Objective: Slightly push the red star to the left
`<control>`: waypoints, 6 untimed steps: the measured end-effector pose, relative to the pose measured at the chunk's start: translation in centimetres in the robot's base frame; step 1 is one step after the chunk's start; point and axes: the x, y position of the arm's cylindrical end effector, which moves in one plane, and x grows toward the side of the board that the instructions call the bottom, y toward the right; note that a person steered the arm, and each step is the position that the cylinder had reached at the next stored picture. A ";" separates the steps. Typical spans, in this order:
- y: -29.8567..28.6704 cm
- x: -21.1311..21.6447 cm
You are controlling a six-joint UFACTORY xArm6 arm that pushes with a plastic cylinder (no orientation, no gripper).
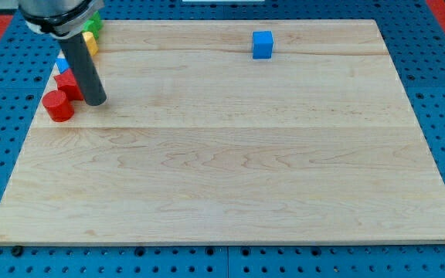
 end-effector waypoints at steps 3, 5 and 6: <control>-1.3 -0.6; -3.3 0.2; -2.0 0.2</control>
